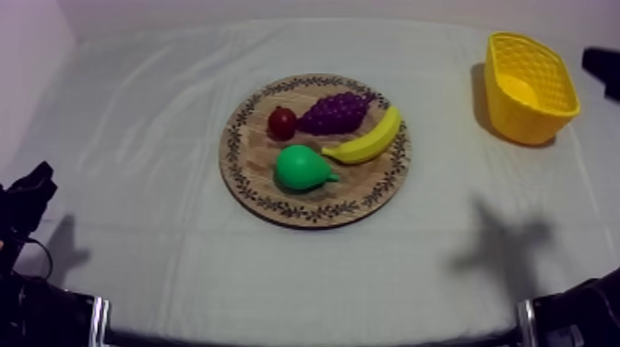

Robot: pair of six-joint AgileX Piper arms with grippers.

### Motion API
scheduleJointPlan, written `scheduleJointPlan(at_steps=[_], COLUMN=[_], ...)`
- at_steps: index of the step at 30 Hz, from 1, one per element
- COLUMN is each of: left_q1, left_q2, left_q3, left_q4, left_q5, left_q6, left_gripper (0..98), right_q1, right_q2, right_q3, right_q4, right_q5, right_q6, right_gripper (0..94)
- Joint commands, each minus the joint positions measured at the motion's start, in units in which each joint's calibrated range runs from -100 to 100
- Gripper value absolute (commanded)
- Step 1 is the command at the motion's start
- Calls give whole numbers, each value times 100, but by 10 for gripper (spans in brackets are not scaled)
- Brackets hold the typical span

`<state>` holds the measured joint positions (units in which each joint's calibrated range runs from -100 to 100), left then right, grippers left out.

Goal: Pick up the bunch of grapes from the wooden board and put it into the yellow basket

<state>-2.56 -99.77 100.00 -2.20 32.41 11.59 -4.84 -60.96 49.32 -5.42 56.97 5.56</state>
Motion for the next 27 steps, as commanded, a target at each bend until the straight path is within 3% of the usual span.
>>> scheduleJointPlan(at_steps=[1, 8, 17, 27], left_q1=[-1, -1, -1, -1], left_q2=[3, 3, 3, 3], left_q3=[0, 0, 0, 0], left_q4=[-2, -2, -2, -2], left_q5=[1, 1, 1, 1], left_q6=[1, 1, 1, 1], left_gripper=[1, 1, 1, 1], right_q1=[7, -108, -114, -515], right_q2=[722, 1689, 2948, 4470], right_q3=[-1324, -2225, -2943, -3986], right_q4=[-153, -269, -653, -577], right_q5=[249, 424, 598, 1150], right_q6=[80, 322, 1193, 1737], right_gripper=[4, 4, 4, 4])
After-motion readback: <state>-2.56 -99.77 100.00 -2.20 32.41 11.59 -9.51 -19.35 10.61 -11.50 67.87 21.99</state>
